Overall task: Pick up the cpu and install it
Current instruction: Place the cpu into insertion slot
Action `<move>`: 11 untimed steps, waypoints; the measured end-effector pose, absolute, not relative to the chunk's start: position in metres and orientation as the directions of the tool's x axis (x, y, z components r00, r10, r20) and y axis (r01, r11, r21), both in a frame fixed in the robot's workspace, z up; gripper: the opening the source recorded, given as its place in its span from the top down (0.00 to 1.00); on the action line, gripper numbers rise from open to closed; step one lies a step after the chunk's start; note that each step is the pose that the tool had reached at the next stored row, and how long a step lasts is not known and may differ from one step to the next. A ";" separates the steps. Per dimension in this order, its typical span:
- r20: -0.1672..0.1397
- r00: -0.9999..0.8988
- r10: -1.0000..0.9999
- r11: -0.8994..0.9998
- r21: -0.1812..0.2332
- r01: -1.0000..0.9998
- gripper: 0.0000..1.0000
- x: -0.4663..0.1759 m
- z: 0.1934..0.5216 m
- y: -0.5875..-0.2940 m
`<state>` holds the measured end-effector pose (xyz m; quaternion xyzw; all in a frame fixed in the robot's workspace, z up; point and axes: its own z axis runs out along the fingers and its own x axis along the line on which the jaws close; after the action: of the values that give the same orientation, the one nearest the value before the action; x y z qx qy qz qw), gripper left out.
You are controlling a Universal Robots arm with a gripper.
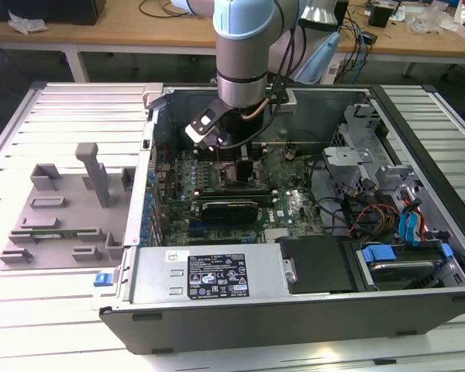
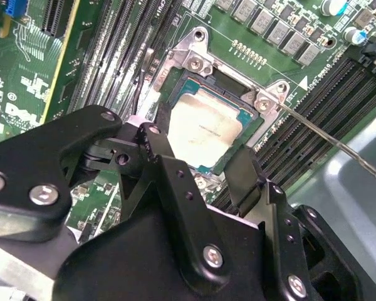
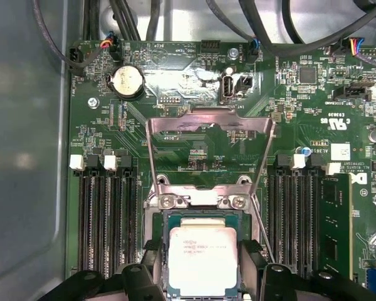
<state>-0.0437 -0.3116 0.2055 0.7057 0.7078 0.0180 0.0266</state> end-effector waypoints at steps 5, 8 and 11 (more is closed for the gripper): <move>-0.012 -0.003 1.000 0.003 0.063 0.998 0.38 -0.044 0.221 -0.312; -0.012 -0.003 1.000 0.003 0.063 0.998 0.38 -0.044 0.221 -0.312; -0.012 -0.003 1.000 0.003 0.063 0.998 0.59 -0.044 0.221 -0.312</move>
<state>-0.0437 -0.3116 0.2213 0.7057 0.7078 0.0180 0.0265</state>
